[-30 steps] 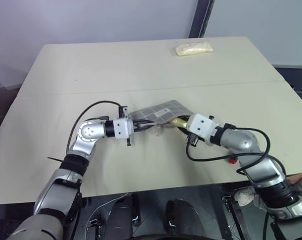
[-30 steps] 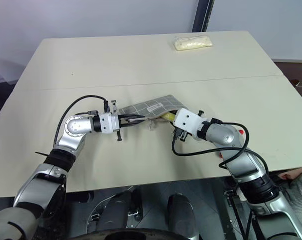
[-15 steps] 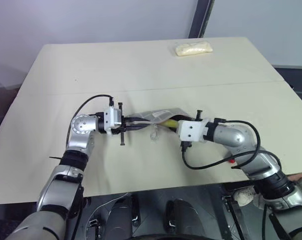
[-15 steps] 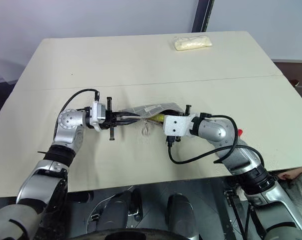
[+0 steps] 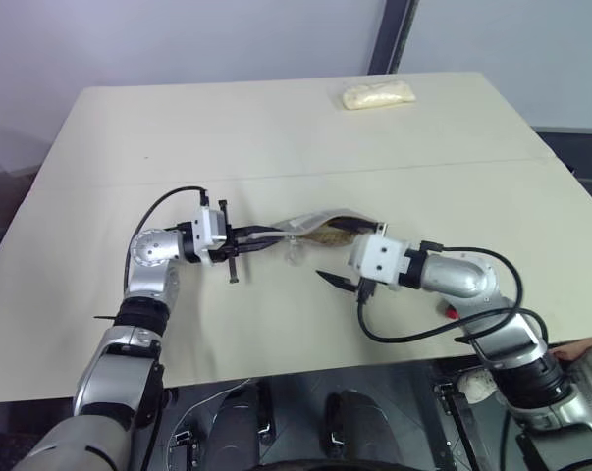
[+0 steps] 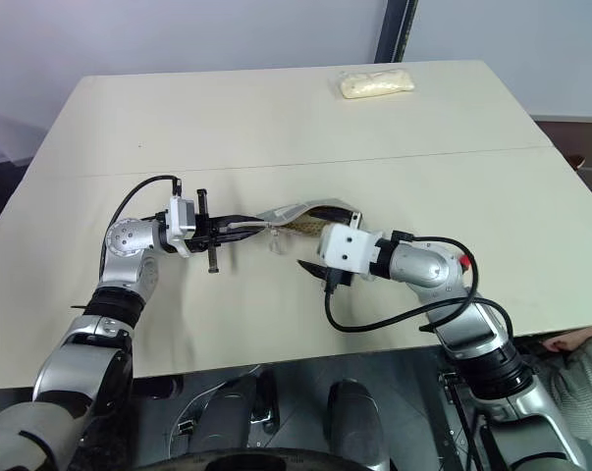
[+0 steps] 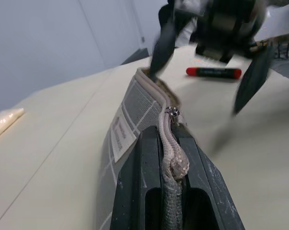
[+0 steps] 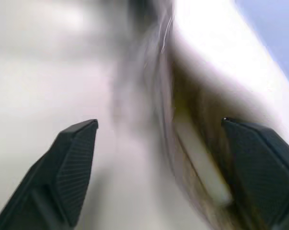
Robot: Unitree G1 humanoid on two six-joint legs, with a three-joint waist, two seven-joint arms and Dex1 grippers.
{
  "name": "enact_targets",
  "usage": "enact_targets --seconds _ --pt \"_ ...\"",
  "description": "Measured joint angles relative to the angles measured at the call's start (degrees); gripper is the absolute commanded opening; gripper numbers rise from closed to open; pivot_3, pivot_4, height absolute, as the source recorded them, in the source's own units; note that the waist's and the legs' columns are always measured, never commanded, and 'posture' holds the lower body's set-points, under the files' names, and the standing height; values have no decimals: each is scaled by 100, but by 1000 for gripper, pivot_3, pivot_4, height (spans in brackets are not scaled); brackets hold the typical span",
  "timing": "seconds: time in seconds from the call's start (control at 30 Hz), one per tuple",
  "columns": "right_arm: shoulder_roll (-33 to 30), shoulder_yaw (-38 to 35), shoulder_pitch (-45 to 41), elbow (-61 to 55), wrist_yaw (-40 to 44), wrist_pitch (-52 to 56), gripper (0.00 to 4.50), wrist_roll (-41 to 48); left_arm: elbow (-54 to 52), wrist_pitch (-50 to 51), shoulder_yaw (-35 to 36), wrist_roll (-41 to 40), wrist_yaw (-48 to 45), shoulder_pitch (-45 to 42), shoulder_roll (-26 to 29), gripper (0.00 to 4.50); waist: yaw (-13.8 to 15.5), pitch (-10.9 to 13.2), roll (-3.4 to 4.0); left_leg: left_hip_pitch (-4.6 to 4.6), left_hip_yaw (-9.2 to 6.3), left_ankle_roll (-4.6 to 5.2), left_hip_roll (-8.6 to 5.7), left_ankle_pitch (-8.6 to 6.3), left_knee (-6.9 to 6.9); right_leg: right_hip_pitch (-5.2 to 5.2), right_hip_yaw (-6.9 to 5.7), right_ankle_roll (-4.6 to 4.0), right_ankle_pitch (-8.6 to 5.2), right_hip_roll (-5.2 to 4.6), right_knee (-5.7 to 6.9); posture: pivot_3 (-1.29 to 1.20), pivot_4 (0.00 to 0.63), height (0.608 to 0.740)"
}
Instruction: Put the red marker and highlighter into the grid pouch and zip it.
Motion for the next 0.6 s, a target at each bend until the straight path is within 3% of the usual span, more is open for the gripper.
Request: enact_targets --seconds 0.13,0.27,0.37,0.43,0.5,0.6 --pt "78 -766 448 -1039 -290 969 4405 983 -12 -19 -11 93 71 87 -71 0 47 -3 -5 1 -11 3 -4 -5 2 -2 -9 -5 -2 -2 -11 0 150 740" --pt "398 -1343 1410 -1363 -1134 1702 4405 1162 -96 -19 -6 125 216 187 -153 0 96 -3 -5 1 -9 6 -6 -7 4 6 -9 -16 -6 -9 -16 0 150 740" --pt "1170 -1719 1818 -1615 -2530 2148 4405 689 -107 -49 -38 185 223 221 -276 0 108 -6 -8 3 -11 -5 0 -7 3 -5 -9 -26 -8 -7 -13 0 150 740" --pt "1571 -1812 2523 -1818 -3378 2227 4405 141 -93 -87 -62 212 209 242 -334 0 160 -11 1 -4 -12 -8 -8 -7 -7 -4 -10 -25 -9 -5 -13 0 150 740" --pt "1838 -1845 3481 -2034 -3935 2273 4405 -302 -31 -142 -46 225 202 239 -320 0 151 -11 1 -5 -8 0 -10 -8 -10 -4 -8 -22 -11 -6 -17 0 150 740" --pt "2080 -1915 3934 -2182 -4452 2411 4405 -690 11 -155 -57 251 174 162 -419 0 136 -12 2 -8 -2 -1 -5 -5 -10 -3 -5 -20 -11 0 -14 0 150 740"
